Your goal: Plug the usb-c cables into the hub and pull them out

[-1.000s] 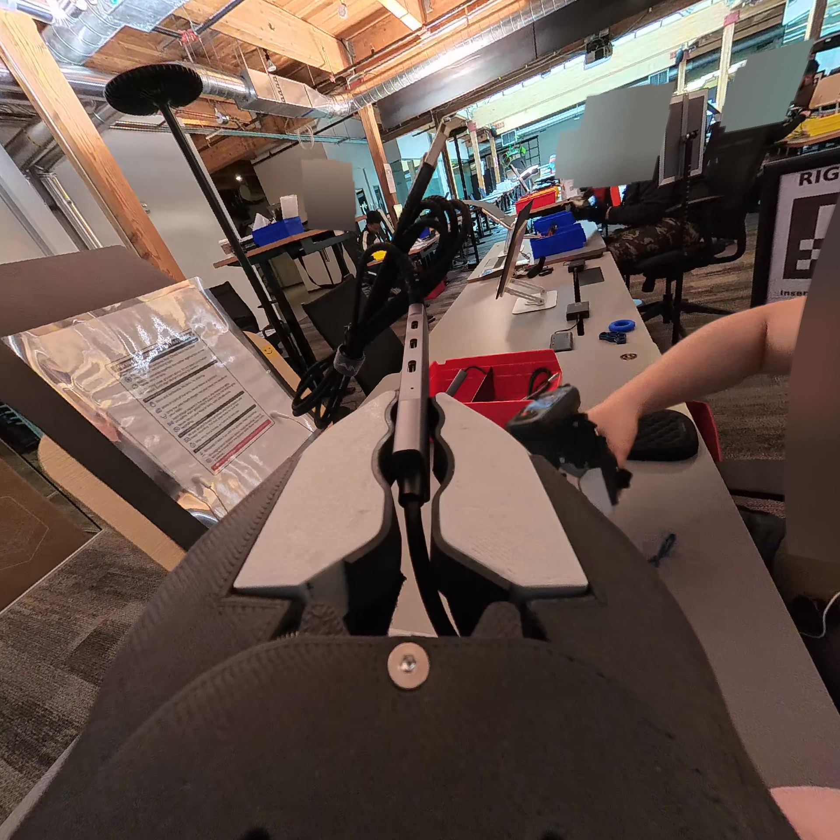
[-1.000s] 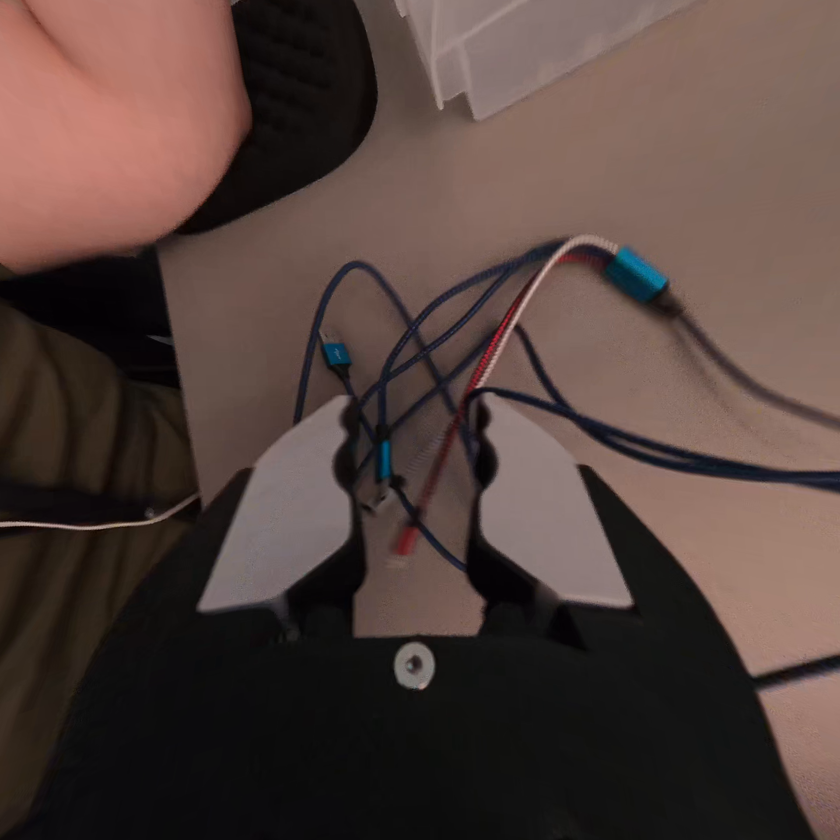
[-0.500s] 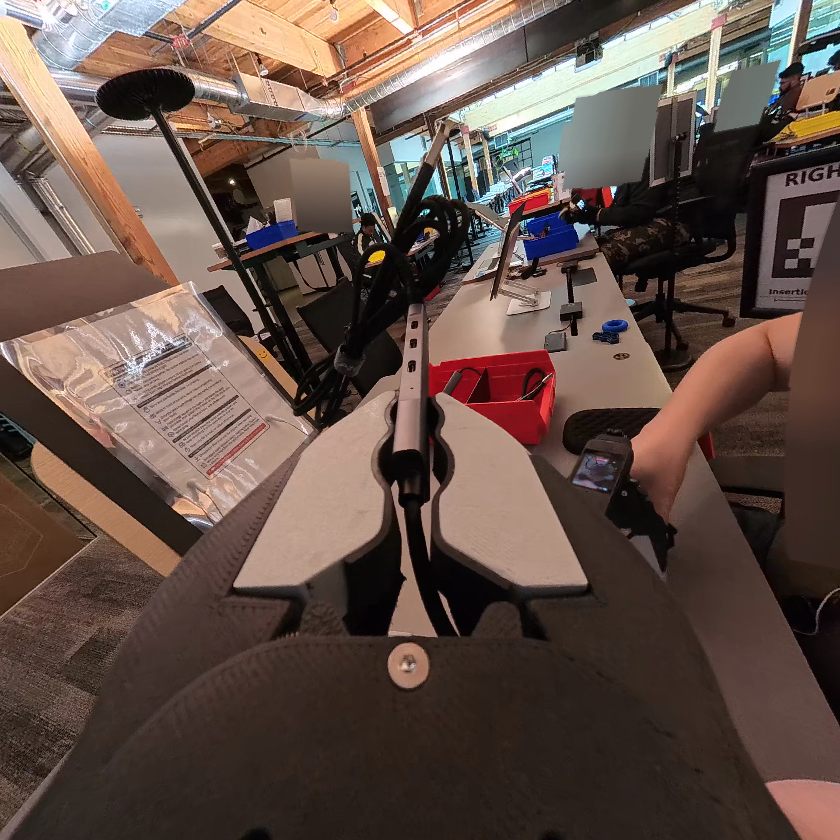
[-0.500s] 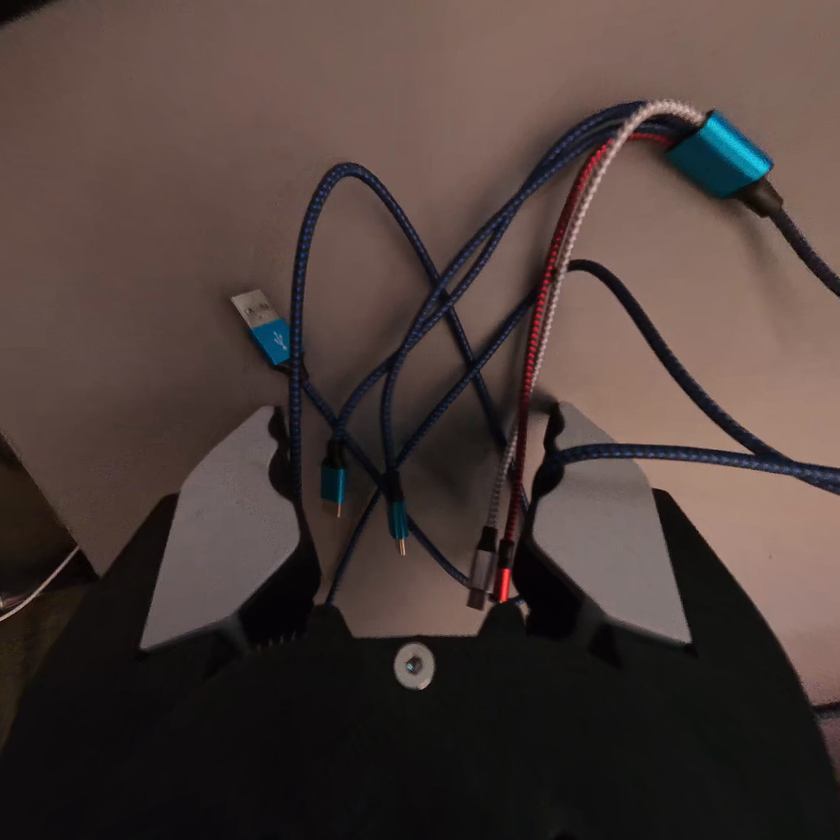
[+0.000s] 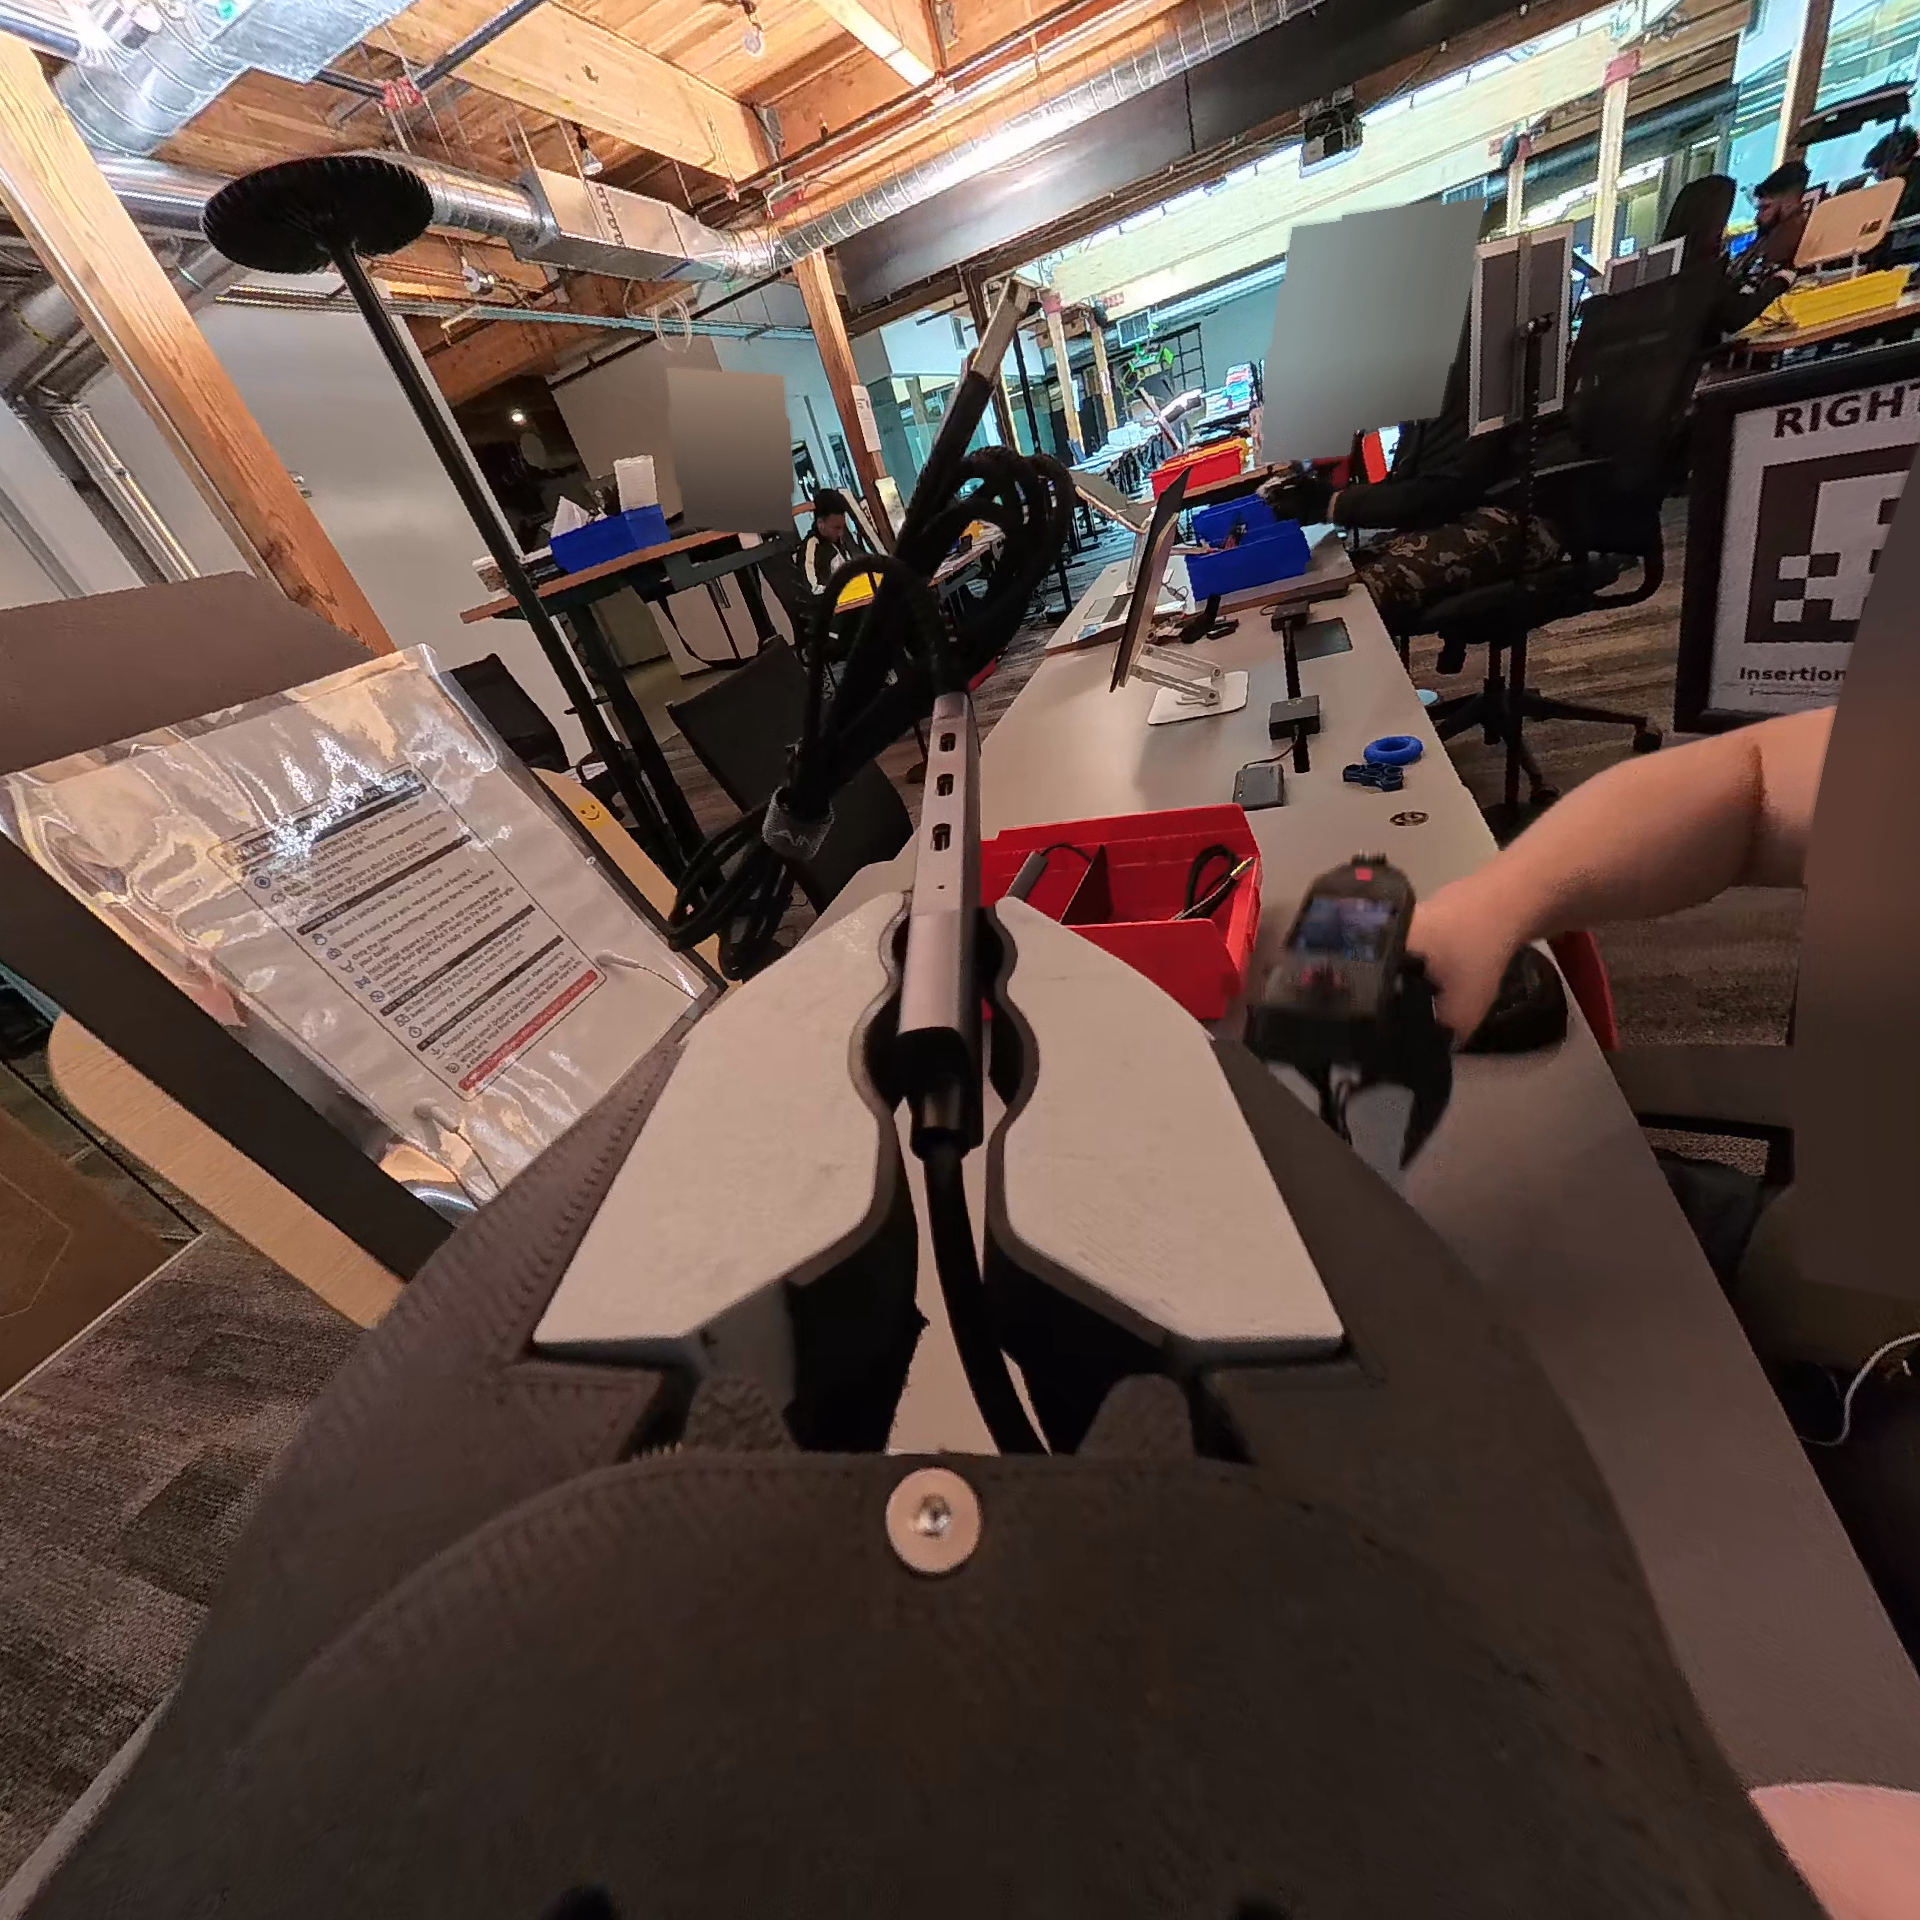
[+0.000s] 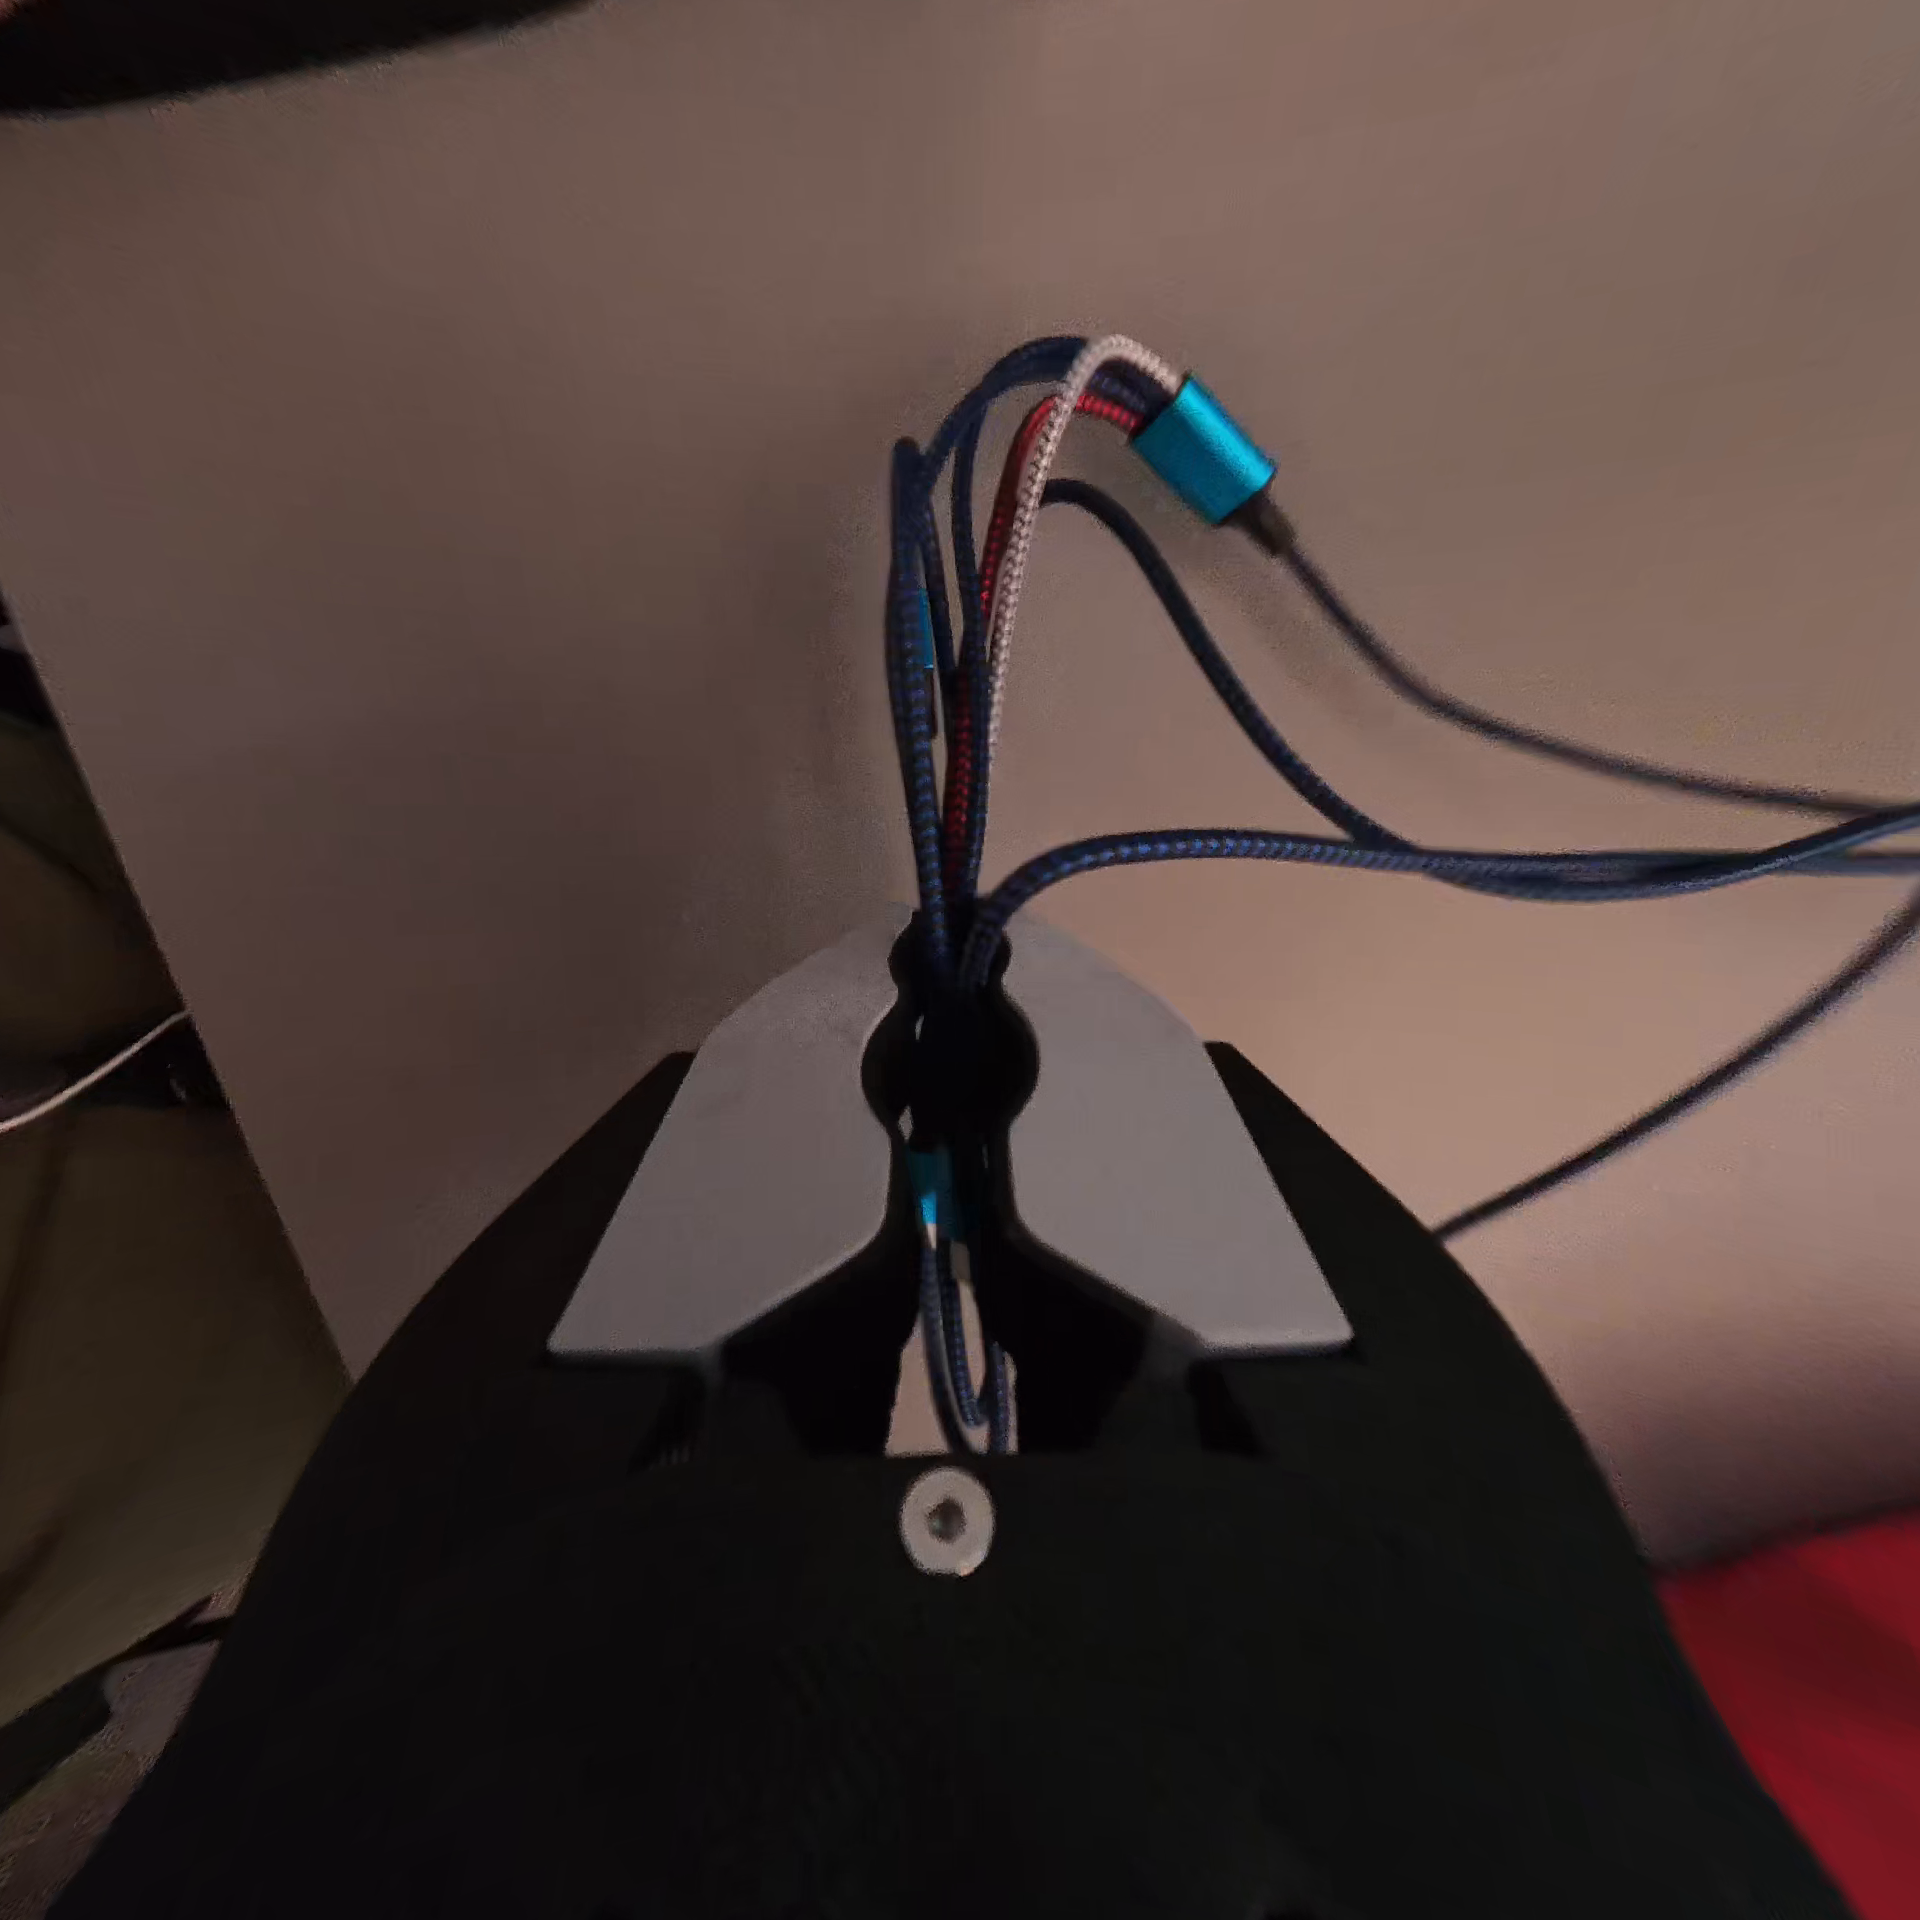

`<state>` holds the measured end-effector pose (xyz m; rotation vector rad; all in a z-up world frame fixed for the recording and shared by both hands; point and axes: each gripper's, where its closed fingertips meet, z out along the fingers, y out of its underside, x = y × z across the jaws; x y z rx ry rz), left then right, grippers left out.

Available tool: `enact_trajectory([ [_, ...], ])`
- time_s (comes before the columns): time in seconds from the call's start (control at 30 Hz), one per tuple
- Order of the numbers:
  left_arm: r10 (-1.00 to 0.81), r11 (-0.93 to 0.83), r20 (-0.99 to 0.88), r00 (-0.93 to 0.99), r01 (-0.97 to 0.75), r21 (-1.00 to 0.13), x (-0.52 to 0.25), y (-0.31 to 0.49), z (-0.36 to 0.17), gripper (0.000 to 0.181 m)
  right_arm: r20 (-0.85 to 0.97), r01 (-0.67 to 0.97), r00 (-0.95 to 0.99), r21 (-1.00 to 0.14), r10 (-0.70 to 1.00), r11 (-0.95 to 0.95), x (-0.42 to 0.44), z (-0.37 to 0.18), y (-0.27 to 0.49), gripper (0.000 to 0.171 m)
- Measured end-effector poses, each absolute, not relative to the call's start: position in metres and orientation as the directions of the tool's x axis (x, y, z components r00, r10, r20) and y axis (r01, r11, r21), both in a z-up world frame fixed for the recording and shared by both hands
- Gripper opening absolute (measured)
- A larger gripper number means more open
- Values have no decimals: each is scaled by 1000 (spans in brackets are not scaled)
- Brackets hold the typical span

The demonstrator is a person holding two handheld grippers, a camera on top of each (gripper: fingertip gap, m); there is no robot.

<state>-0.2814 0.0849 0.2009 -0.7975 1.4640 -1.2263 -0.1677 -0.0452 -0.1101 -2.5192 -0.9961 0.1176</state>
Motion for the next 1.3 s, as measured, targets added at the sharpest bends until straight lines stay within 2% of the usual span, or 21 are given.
enact_trajectory([
  [0.23,-925,265,-281,-255,96,-960,-276,86,198,9,361,673,737,-477,572,-565,-76,38,-62,7],
  [0.3,-925,265,-280,-255,92,-960,-275,85,198,9,452,709,705,-439,546,-553,-40,68,-74,8],
  [0.37,-926,266,-280,-255,87,-960,-274,85,197,9,577,800,589,-317,565,-509,4,76,-90,8],
  [0.43,-925,268,-281,-256,83,-960,-273,84,197,9,594,773,598,-248,539,-584,52,65,-105,8],
  [0.5,-925,270,-282,-256,81,-959,-272,83,196,9,549,755,624,-239,557,-610,83,37,-119,8],
  [0.6,-924,272,-282,-258,73,-960,-270,83,195,9,503,691,669,-150,547,-707,134,-13,-144,9],
  [0.73,-926,268,-273,-262,55,-962,-264,84,192,9,377,678,698,-72,609,-732,156,-85,-166,8],
  [0.83,-927,265,-265,-266,35,-964,-258,85,189,9,338,708,663,7,668,-707,162,-119,-172,8],
  [1.0,-923,273,-260,-282,-6,-962,-245,82,182,8,313,716,668,-20,676,-698,163,-123,-165,9],
  [1.07,-919,282,-264,-294,-18,-959,-241,78,180,9,308,692,691,-22,654,-721,166,-124,-167,23],
  [1.17,-911,292,-269,-314,-30,-956,-234,72,178,9,321,658,719,-25,617,-753,170,-118,-171,29],
  [1.3,-901,307,-275,-335,-46,-951,-228,65,175,8,408,669,708,-127,576,-732,167,-88,-169,40],
])
